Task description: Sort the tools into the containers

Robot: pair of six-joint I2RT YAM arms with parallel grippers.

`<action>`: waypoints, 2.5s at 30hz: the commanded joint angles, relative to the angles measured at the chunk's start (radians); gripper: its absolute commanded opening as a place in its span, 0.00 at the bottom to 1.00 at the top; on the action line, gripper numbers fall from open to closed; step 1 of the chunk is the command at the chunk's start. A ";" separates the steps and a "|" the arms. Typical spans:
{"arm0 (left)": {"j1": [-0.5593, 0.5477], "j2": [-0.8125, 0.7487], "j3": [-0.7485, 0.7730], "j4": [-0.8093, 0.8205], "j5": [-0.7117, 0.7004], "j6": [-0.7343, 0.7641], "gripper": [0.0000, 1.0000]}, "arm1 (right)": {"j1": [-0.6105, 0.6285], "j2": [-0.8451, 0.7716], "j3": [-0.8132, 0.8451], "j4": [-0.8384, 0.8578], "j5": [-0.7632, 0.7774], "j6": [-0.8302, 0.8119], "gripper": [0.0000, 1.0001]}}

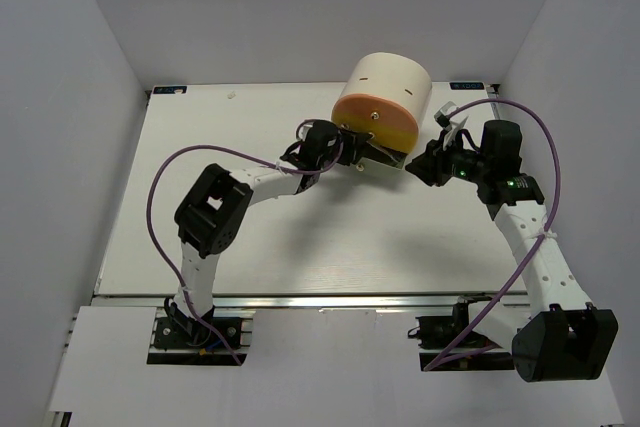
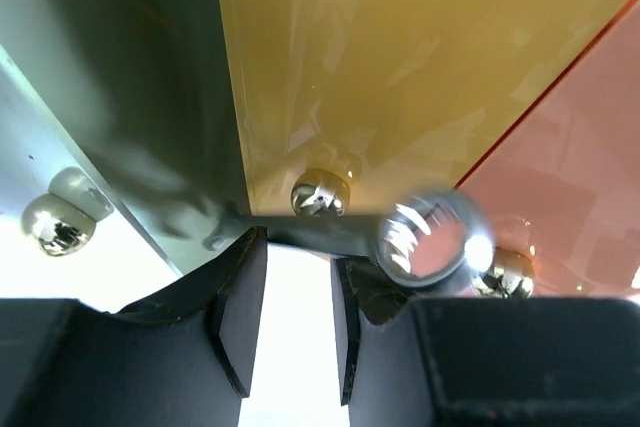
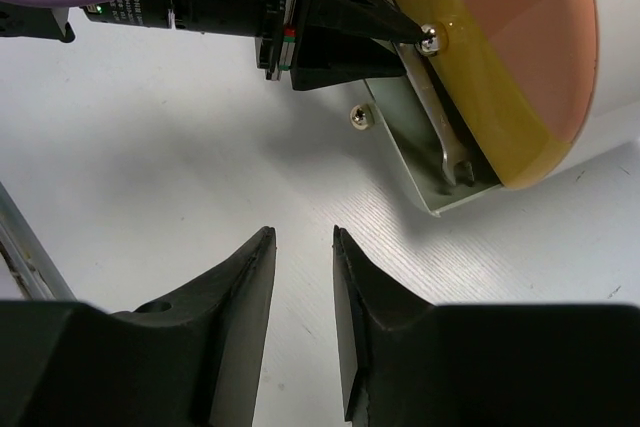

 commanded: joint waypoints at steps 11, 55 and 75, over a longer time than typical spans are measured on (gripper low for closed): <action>-0.005 -0.139 -0.080 0.051 0.027 -0.034 0.53 | -0.005 -0.018 -0.003 0.033 -0.033 0.001 0.36; 0.193 -0.984 -0.728 -0.354 -0.057 0.517 0.53 | 0.413 0.587 0.342 0.254 0.354 -0.264 0.22; 0.201 -1.125 -0.794 -0.464 -0.120 0.485 0.58 | 0.482 0.815 0.546 0.333 0.437 -0.194 0.16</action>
